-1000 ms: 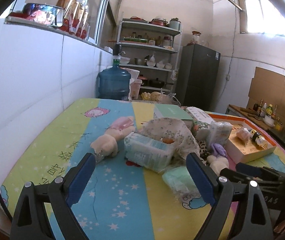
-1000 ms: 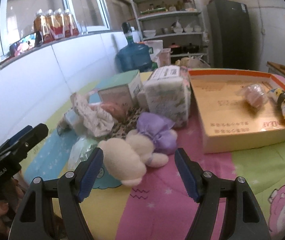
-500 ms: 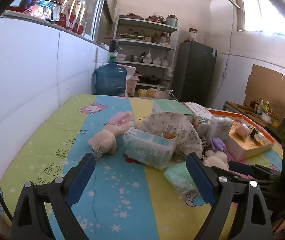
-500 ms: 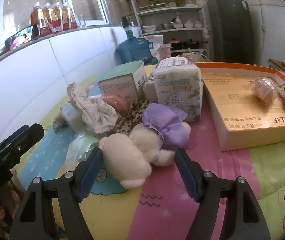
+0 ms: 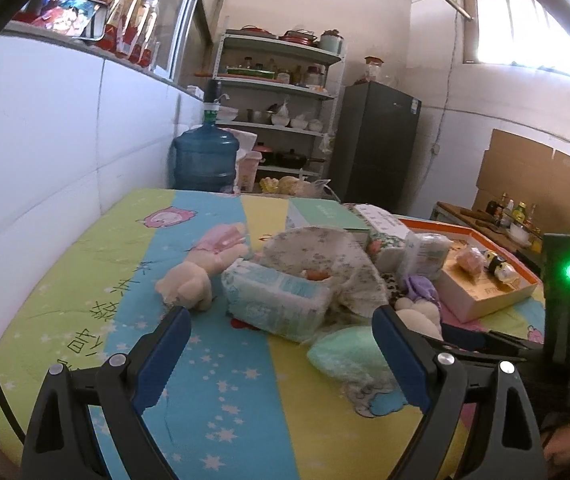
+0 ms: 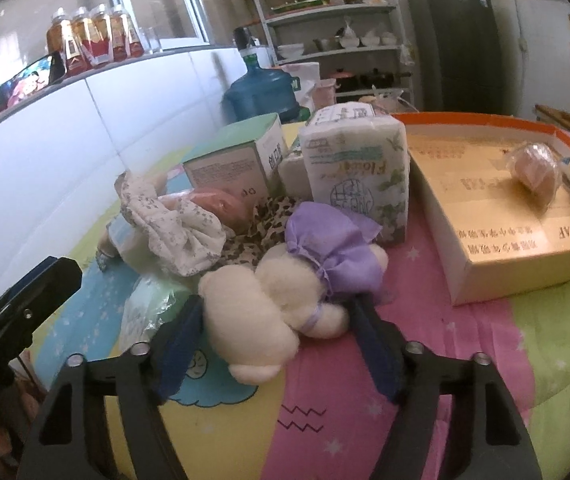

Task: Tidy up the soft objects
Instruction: 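Grasp the white bunny plush with the right gripper while the left grasps the green bagged item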

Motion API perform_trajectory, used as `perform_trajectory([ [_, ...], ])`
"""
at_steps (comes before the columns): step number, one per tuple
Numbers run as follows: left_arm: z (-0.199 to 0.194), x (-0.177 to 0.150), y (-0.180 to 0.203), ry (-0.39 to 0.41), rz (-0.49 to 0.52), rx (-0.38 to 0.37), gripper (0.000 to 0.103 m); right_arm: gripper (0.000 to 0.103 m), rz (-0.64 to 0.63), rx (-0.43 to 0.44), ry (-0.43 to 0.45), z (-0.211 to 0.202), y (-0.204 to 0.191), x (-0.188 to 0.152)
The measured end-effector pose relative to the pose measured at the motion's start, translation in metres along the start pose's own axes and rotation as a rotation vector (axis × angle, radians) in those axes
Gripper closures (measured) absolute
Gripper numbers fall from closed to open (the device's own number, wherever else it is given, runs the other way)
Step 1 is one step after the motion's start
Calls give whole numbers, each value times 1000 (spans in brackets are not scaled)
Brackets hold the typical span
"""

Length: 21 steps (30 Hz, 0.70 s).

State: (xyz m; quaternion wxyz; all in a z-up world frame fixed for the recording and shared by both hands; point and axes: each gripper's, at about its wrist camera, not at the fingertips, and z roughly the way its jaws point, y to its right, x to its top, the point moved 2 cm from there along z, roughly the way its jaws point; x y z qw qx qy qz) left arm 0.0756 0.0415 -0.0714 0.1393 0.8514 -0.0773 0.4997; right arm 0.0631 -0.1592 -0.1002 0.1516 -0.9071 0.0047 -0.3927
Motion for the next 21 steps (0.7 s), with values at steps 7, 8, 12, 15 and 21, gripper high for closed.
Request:
perform_trajectory([
  [7,0,-5,15,-22,15,-60,10,42,45,37,11,-19,13,-6],
  [8,2,-6,18,-32,19,-80,10,42,48,46,21,-23,14,-6],
  [12,12,-9,28,-66,13,-127,10,42,44,88,89,-47,15,-4],
  [15,25,-11,33,-93,8,-121,10,42,44,90,128,-61,20,-2],
  [21,48,-16,40,-137,12,-74,17,40,54,101,126,-71,32,-5],
])
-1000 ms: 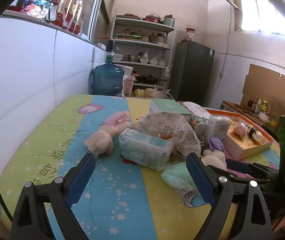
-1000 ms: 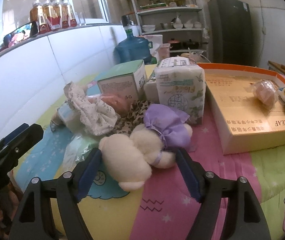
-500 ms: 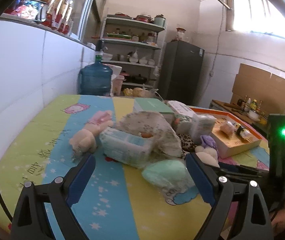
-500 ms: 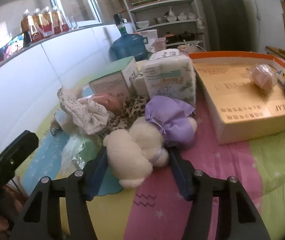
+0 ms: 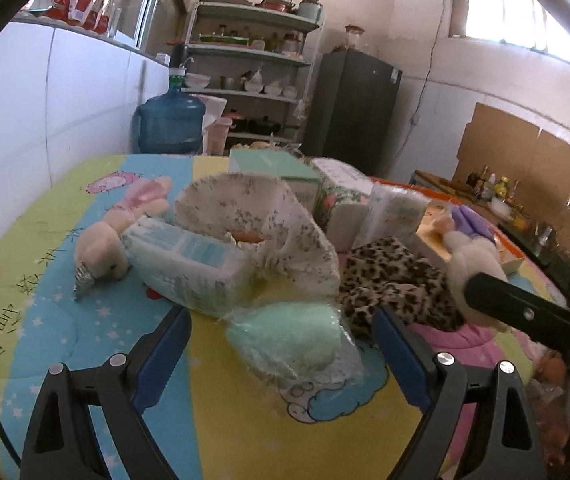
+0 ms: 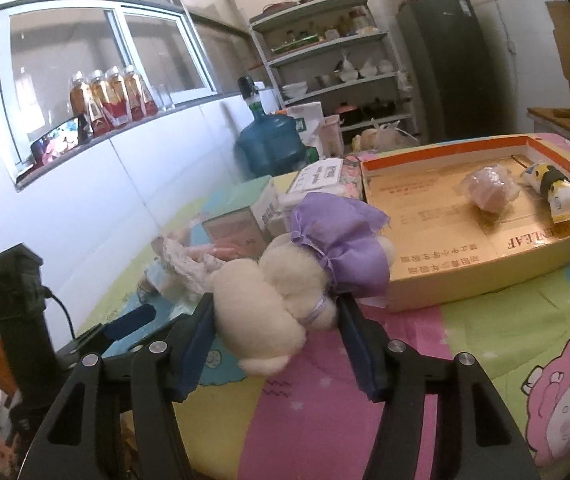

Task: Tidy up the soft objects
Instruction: 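Grasp the white bunny plush with the right gripper while the left grasps the green bagged item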

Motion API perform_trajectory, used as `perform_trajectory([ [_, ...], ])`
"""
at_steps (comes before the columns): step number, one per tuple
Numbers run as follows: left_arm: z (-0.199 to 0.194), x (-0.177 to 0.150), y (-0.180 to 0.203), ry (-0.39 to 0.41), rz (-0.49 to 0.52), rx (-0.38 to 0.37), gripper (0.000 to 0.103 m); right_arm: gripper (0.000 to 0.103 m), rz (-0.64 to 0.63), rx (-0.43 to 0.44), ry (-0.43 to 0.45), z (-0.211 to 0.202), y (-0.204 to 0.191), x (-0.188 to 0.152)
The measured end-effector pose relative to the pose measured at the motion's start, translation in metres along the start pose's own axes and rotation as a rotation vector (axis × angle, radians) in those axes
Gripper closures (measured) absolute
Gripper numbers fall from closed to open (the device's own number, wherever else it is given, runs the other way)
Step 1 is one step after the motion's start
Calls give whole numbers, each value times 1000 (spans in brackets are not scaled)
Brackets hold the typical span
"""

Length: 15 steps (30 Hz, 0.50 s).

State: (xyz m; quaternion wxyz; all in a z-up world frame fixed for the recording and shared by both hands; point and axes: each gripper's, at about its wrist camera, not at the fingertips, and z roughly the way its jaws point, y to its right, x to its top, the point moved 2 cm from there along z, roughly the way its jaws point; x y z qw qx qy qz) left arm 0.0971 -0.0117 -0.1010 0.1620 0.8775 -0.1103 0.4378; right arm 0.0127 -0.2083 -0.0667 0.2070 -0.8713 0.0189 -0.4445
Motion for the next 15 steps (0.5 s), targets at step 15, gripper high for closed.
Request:
perform_trajectory([
  [15,-10,-11,-1,24,-6,37,45,28,38,-23,-70,8,26,-26],
])
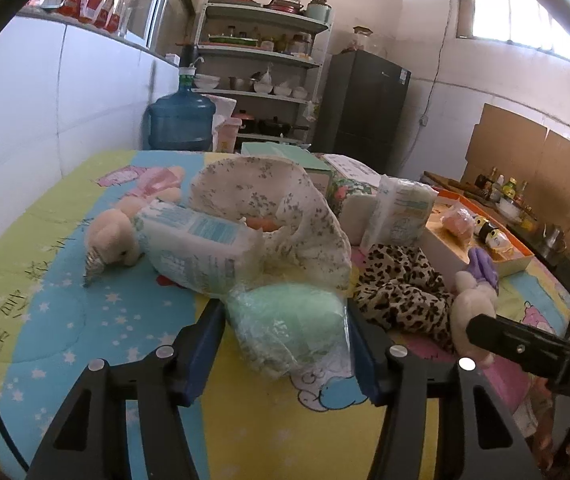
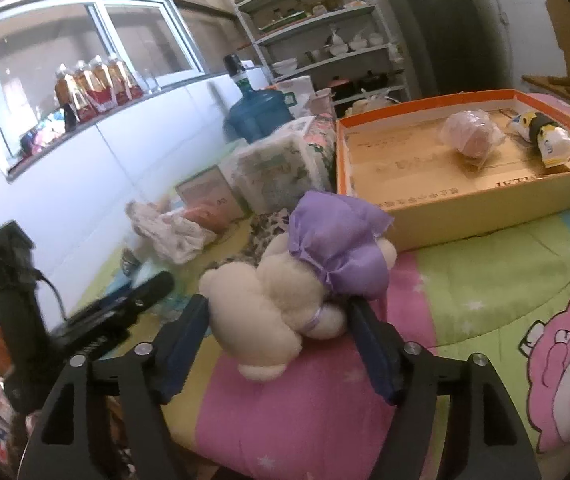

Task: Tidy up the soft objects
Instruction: 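Grasp the white bunny plush with the right gripper while the left grasps the green bagged item, then carry the green bag with the left gripper while the right carries the bunny plush over the box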

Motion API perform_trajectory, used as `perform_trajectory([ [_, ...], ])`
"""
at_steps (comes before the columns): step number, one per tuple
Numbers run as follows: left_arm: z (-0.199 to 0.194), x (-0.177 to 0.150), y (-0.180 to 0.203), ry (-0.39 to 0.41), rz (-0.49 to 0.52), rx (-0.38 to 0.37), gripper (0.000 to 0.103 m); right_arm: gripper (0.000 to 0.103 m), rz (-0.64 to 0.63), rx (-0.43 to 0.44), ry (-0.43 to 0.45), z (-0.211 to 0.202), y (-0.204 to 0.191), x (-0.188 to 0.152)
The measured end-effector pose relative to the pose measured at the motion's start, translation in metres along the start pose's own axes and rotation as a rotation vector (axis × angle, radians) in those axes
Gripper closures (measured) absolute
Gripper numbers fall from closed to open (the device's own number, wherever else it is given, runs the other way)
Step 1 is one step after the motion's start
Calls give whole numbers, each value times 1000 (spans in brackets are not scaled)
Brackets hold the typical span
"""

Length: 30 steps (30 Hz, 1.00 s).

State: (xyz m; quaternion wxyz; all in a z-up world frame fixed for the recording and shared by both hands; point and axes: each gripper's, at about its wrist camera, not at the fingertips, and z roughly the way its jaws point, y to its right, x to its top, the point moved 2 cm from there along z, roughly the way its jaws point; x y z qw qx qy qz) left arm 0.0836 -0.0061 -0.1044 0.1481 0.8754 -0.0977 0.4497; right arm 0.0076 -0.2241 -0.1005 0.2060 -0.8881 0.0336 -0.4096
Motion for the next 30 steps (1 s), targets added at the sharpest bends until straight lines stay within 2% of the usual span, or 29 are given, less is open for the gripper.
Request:
perform_trajectory([
  [6,-14,3,5,35,30,13,46,24,-76,-52,6,-8,-5,-7],
  [11,-24,8,16,67,56,-2,46,24,-83,-62,32,-16,-5,-5],
  [15,-28,7,20,75,69,-13,46,24,-106,-55,13,-9,-14,-6],
  [18,-33,5,21,81,74,-12,46,23,-107,-96,-24,2,-15,-8],
  [20,-36,5,21,86,76,-10,46,29,-99,-107,-29,2,-14,-8],
  [21,-38,5,21,88,77,-8,46,37,-89,-115,-20,-2,-13,-7],
  [25,-41,7,23,98,80,-18,46,42,-80,-130,40,-20,-9,-2],
  [30,-43,10,31,110,95,-41,46,43,-66,-134,95,-42,-1,4],
])
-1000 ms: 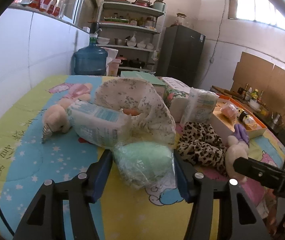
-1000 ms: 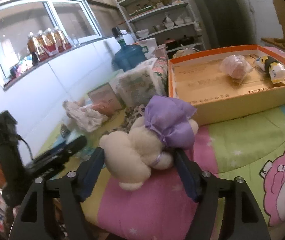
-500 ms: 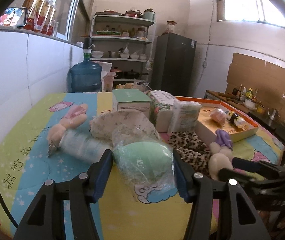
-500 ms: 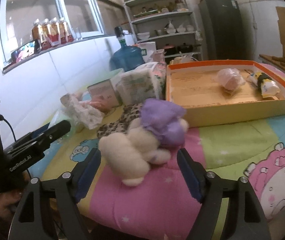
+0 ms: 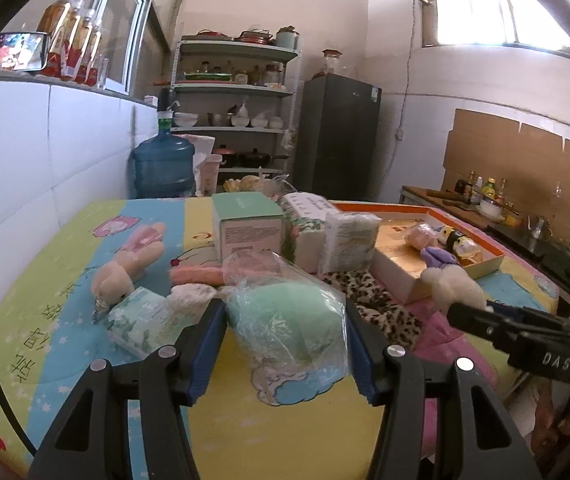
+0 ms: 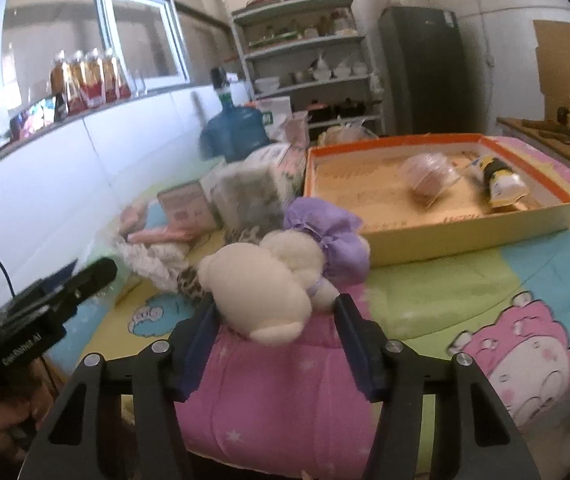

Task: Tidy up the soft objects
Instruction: 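Carry the green bag with the left gripper while the right carries the bunny plush over the box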

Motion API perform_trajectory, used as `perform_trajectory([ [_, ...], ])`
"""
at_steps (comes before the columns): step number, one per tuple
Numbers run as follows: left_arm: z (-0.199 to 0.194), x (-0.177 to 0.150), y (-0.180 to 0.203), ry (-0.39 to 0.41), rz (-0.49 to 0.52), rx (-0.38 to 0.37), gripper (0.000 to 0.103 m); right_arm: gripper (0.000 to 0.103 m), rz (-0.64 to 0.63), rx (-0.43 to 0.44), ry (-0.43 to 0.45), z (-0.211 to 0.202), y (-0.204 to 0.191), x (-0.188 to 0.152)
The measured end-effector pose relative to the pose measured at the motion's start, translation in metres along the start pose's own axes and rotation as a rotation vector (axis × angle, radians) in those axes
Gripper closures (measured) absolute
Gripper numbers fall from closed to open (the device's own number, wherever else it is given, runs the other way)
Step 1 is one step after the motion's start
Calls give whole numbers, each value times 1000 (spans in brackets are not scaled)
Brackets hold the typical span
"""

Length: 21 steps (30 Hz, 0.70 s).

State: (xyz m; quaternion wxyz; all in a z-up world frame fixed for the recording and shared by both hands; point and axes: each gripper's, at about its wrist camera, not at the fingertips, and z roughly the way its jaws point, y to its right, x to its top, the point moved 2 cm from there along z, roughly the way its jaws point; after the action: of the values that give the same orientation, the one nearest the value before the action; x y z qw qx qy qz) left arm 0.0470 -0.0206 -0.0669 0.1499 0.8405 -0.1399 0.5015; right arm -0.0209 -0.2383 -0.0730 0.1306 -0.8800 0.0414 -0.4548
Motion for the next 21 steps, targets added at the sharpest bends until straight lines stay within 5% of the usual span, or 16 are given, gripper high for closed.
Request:
perform_trajectory([
  [21,26,33,56,17,57,-90,46,46,6,-51,83,-23,36,18],
])
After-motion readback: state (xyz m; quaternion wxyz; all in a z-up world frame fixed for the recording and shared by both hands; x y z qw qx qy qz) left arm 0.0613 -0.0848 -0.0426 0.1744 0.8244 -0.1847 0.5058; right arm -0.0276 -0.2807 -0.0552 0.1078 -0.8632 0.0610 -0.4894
